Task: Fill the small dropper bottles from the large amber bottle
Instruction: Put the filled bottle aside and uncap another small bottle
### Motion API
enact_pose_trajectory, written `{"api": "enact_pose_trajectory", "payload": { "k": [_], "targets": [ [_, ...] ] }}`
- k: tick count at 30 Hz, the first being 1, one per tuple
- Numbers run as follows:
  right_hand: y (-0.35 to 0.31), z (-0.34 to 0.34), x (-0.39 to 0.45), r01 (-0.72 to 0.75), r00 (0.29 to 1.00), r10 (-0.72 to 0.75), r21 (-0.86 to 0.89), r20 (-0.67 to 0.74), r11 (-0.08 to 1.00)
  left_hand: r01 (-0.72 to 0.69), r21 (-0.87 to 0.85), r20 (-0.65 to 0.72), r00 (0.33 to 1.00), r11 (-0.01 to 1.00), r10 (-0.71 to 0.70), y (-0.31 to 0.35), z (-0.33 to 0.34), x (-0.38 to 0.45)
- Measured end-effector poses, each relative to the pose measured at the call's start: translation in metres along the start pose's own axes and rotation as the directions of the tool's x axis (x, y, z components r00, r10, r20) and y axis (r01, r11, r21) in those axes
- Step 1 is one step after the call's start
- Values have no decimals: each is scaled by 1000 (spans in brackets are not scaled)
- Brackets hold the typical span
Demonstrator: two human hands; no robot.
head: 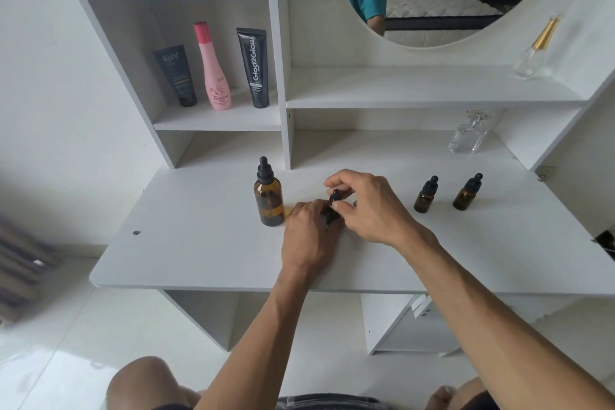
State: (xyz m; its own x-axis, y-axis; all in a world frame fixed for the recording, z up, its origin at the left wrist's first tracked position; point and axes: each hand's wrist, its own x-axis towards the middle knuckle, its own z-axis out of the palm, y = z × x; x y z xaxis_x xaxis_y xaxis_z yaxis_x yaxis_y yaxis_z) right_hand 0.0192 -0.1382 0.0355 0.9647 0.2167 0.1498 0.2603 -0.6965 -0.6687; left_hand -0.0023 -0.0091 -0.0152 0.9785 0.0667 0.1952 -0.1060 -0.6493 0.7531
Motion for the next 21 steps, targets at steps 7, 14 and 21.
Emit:
{"api": "enact_pose_trajectory", "payload": {
  "k": [7,14,21],
  "targets": [
    [-2,-3,0,-1,1000,1,-23,13,1000,-2,-1,2,1000,1000,2,-3,3,1],
    [-5,-3,1,15,1000,-15,-87,0,996,-4,-3,-3,1000,1000,4,-4,4,2],
    [-5,-5,3,23,1000,-22,-88,12,996,1,3,-2,1000,1000,-1,-7,5,3]
  ]
}}
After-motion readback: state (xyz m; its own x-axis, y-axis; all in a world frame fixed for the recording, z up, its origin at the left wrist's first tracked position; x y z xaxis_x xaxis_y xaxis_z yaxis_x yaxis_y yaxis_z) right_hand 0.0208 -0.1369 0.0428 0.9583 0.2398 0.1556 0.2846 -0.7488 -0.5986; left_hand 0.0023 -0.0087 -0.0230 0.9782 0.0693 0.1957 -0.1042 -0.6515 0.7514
